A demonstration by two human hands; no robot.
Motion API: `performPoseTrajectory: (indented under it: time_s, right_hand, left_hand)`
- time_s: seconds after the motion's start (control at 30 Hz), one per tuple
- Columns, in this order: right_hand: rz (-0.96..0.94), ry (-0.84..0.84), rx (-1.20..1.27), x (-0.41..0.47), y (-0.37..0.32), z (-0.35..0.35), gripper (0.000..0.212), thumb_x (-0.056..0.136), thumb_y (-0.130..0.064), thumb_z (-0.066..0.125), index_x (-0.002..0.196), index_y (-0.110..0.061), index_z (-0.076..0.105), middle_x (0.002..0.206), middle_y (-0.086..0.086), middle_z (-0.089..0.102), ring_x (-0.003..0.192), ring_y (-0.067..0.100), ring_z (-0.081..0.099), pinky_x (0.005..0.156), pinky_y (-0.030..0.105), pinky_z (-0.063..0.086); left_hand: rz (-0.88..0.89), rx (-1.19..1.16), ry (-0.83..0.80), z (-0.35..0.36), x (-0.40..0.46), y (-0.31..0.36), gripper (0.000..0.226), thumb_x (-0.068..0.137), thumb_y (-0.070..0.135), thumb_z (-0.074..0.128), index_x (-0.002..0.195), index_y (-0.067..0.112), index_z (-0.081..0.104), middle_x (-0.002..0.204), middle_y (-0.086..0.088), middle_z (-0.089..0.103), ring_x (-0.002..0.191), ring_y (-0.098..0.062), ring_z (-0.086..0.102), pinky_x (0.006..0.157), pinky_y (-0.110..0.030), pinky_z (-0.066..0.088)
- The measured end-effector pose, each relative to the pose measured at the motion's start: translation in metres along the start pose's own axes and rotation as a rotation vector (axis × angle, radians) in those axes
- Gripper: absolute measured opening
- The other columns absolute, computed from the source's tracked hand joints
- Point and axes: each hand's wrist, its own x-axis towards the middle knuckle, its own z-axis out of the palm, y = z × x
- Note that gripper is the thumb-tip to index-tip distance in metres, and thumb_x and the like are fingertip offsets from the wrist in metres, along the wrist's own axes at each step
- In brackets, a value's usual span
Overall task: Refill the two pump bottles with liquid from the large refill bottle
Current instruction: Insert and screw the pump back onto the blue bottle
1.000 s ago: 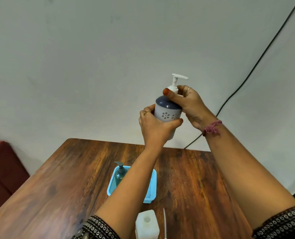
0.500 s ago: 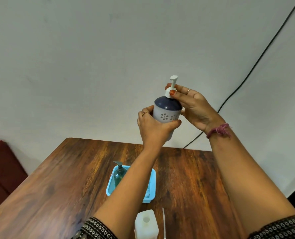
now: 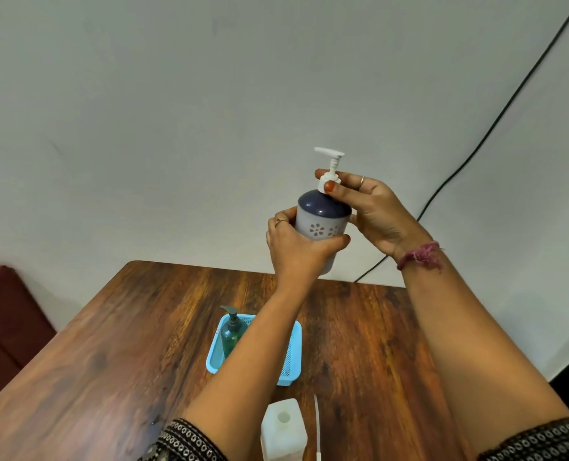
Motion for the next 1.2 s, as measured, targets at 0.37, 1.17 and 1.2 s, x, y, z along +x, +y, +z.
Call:
performPoseTrajectory:
  time_s: [0.37,1.17,1.2]
  right_hand:
    - [-0.002,0.072,0.026,-0.002,0.007,0.015,0.034,0.085,-0.02,0.067,0.118,-0.011,0.061,0.103,-0.003,0.069,0.093,0.007,0.066,0.077,0.019,0.052]
    - [-0.085,0.337,-0.03,-0.008,0.027,0.036,0.023,0.079,-0.023,0.075,0.1,-0.013,0.074,0.094,0.0,0.074,0.088,0.01,0.069,0.073,0.021,0.054]
    - [-0.09,0.354,-0.047,-0.009,0.028,0.038,0.023,0.079,-0.025,0.076,0.099,-0.015,0.074,0.094,-0.001,0.074,0.09,0.012,0.069,0.077,0.025,0.055]
  left_hand:
    - [-0.051,-0.02,-0.038,-0.003,-0.002,-0.005,0.087,0.034,0.058,0.078,0.109,0.032,0.041,0.112,0.003,0.053,0.107,-0.019,0.056,0.087,-0.041,0.055]
    - [-0.048,-0.031,-0.086,-0.013,-0.006,-0.012,0.083,0.05,0.033,0.093,0.119,0.016,0.049,0.114,-0.001,0.057,0.097,-0.011,0.06,0.07,-0.014,0.048]
    - [-0.048,-0.037,-0.088,-0.014,-0.007,-0.012,0.083,0.051,0.033,0.093,0.119,0.016,0.049,0.114,-0.001,0.057,0.097,-0.011,0.06,0.069,-0.012,0.047]
